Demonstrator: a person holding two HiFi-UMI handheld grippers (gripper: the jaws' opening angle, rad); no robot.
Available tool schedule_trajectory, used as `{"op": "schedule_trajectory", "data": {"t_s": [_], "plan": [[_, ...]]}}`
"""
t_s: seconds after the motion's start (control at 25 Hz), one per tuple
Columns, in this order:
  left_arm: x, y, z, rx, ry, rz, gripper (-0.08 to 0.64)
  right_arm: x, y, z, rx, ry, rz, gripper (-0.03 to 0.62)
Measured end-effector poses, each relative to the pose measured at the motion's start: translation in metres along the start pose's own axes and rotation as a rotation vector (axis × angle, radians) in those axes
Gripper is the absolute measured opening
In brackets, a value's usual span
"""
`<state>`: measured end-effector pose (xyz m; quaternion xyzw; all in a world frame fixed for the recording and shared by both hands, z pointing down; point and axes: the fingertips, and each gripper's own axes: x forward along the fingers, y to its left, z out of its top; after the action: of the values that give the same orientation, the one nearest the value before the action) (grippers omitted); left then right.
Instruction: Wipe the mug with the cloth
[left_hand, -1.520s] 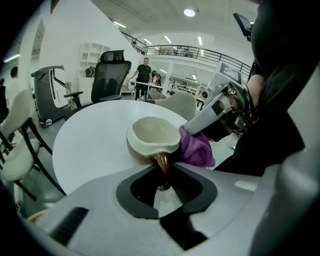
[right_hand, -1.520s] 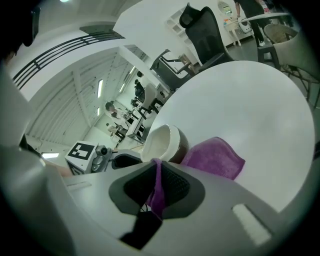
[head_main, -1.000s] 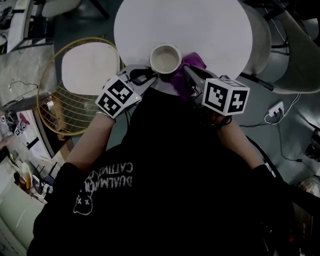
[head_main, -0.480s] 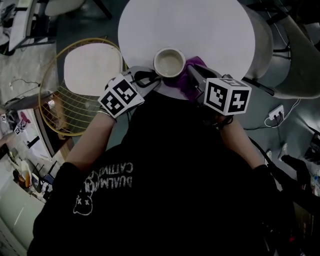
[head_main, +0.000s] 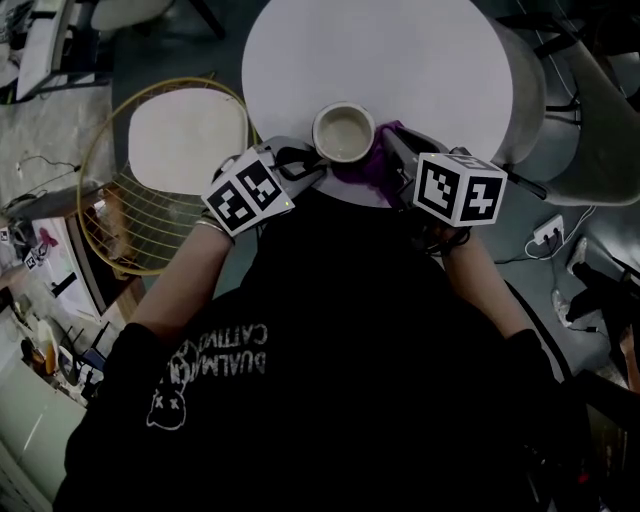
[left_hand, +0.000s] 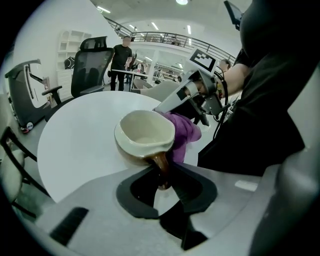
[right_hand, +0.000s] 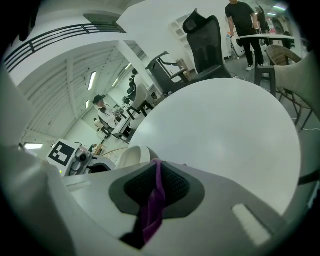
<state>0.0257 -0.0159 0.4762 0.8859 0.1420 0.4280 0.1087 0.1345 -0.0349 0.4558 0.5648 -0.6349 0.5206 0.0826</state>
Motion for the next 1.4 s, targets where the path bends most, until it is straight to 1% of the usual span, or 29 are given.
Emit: {"op": "schedule_trajectory", "data": {"t_s": [0.2, 0.52, 0.8, 0.96, 1.12, 1.4], "plan": [[-0.002, 0.0, -0.001, 0.032, 0.02, -0.029, 0.071, 0.003, -0.001, 0.005, -0.02, 0.019, -0.022, 0.037], [-0.002, -0.001, -0.002, 0.058, 0.031, -0.067, 0.072, 0.009, -0.003, 0.011, -0.043, 0.069, -0.049, 0.035], [-0.006, -0.002, -0.005, 0.07, 0.035, -0.088, 0.074, 0.017, 0.001, 0.016, -0.095, 0.118, -0.087, 0.035], [-0.007, 0.001, -0.003, 0.078, 0.038, -0.09, 0.074, 0.018, 0.003, 0.026, -0.13, 0.132, -0.117, 0.035], [-0.003, -0.002, -0.004, 0.072, 0.032, -0.093, 0.074, 0.021, 0.005, 0.029, -0.131, 0.131, -0.102, 0.034], [-0.005, -0.002, -0.006, 0.075, 0.035, -0.099, 0.075, 0.026, 0.009, 0.034, -0.12, 0.138, -0.104, 0.034]]}}
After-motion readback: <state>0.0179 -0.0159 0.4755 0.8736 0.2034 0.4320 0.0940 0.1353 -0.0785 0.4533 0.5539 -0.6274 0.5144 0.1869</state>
